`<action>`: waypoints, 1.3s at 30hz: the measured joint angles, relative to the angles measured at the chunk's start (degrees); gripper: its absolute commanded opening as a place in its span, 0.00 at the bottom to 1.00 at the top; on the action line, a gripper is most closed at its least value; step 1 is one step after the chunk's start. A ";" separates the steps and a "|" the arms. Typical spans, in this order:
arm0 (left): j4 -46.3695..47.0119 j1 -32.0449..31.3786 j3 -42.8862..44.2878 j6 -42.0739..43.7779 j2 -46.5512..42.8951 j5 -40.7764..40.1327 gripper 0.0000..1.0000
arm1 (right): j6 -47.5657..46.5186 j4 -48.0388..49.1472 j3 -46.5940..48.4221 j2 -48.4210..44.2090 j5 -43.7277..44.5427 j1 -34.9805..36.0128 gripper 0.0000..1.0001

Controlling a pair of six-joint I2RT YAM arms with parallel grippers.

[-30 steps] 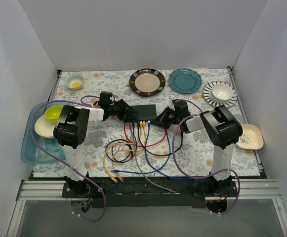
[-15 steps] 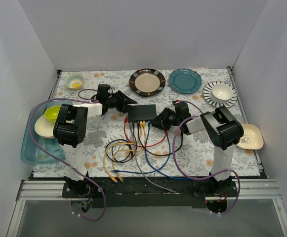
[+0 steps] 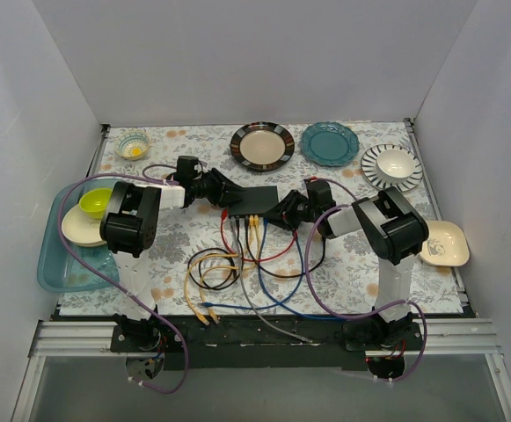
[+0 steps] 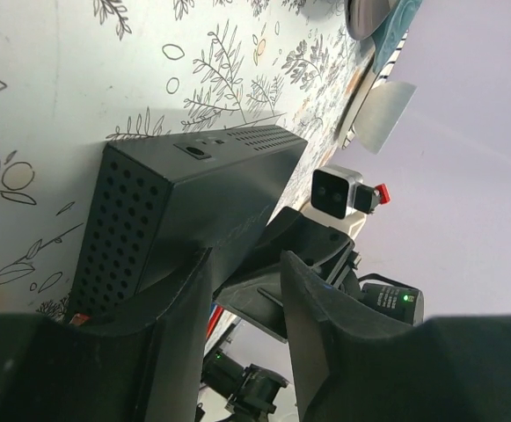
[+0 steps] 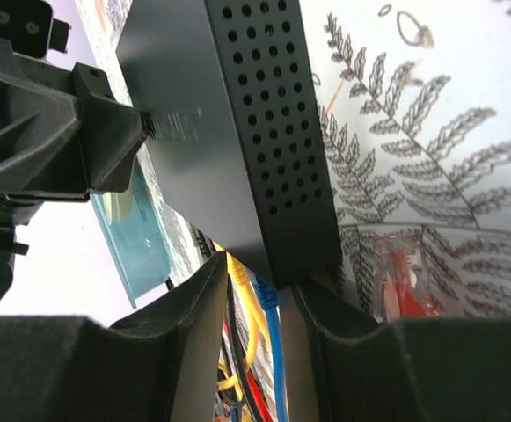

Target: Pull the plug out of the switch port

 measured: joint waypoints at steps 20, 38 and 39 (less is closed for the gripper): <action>2.43 0.04 -1.73 1.03 -0.04 1.77 0.36 | 1.53 5.07 1.33 3.58 -0.37 0.87 0.01; 4.59 0.74 -2.91 -0.66 -0.02 2.23 0.36 | -17.27 -14.36 -8.41 -14.03 3.63 -1.38 0.21; 4.52 0.87 -2.93 -0.63 -0.02 2.38 0.36 | -18.95 -17.18 -8.13 -15.50 5.38 -1.70 0.37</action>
